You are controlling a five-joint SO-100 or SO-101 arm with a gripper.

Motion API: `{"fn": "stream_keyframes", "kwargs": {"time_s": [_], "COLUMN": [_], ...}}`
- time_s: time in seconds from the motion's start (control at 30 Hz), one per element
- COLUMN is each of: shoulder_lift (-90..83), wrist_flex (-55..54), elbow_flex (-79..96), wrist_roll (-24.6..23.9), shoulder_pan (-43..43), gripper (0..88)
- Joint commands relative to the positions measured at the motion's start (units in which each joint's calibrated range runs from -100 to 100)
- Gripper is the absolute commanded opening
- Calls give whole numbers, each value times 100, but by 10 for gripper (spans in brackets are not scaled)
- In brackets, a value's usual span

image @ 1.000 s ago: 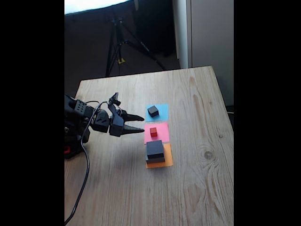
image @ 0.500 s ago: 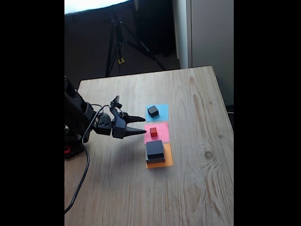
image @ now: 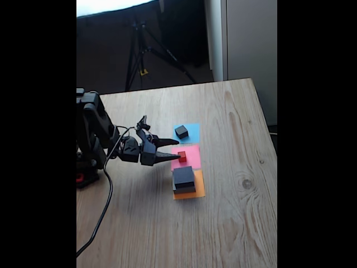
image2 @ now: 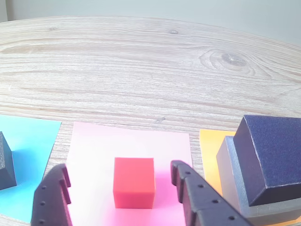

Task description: Tower of hanoi

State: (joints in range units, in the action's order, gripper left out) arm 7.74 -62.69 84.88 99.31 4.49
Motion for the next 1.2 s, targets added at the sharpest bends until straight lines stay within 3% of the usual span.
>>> {"fn": "stream_keyframes", "kwargs": {"time_s": [0.0,0.43,1.17], "shoulder_lift": [400,1459,2057], "wrist_flex": [-566,-1198,-1376], "elbow_flex": [-206,-833,-915], "wrist_roll": [69,69,69], "shoulder_pan": [-86,-44,-19], "gripper": [244,239,218]}}
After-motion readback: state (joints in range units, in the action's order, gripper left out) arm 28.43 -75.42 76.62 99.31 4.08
